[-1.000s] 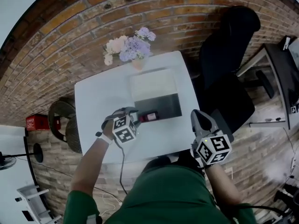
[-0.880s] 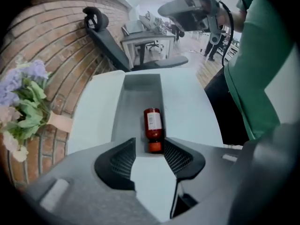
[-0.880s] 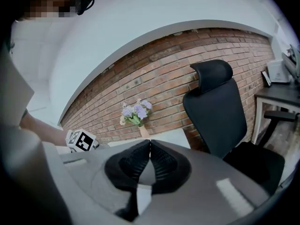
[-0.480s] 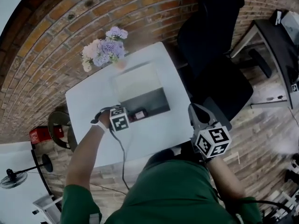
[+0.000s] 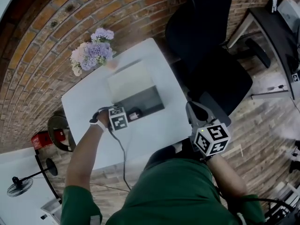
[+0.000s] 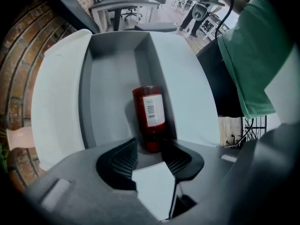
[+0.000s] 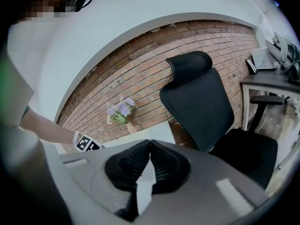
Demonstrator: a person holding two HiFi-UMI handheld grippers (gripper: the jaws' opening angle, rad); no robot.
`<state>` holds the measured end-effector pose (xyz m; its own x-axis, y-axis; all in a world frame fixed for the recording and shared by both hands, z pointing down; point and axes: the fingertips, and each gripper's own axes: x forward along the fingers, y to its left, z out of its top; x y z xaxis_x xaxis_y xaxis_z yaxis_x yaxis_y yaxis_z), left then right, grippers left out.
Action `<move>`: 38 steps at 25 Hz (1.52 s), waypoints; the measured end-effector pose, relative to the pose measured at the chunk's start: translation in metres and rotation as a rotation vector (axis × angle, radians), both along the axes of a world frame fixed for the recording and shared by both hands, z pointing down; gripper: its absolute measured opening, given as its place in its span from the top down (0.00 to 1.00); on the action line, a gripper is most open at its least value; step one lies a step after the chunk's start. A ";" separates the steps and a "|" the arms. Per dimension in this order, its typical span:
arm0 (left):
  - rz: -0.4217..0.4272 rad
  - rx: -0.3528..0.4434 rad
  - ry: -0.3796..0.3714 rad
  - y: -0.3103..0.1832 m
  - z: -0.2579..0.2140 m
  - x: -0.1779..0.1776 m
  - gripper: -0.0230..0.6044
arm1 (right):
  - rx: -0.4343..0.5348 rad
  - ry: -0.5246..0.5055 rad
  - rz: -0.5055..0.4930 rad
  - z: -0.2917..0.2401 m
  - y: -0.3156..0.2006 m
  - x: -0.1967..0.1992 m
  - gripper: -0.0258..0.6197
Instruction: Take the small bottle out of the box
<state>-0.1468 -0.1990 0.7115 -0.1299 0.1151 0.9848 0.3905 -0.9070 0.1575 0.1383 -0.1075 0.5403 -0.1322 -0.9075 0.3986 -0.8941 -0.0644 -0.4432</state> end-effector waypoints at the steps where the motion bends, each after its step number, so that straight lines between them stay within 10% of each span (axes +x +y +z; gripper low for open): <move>1: 0.002 0.003 -0.004 0.000 0.001 0.002 0.69 | -0.003 -0.006 0.001 0.002 0.001 0.001 0.96; 18: 0.111 0.190 -0.025 -0.006 0.020 0.005 0.74 | -0.029 -0.057 0.003 0.017 0.010 0.002 0.96; 38: -0.115 0.231 0.299 0.006 -0.021 0.016 0.75 | -0.033 0.000 -0.105 0.007 0.014 -0.034 0.96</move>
<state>-0.1307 -0.1932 0.6904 0.1670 -0.1172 0.9790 0.2816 -0.9459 -0.1613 0.1043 -0.0937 0.5470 -0.2259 -0.8750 0.4282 -0.8967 0.0150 -0.4424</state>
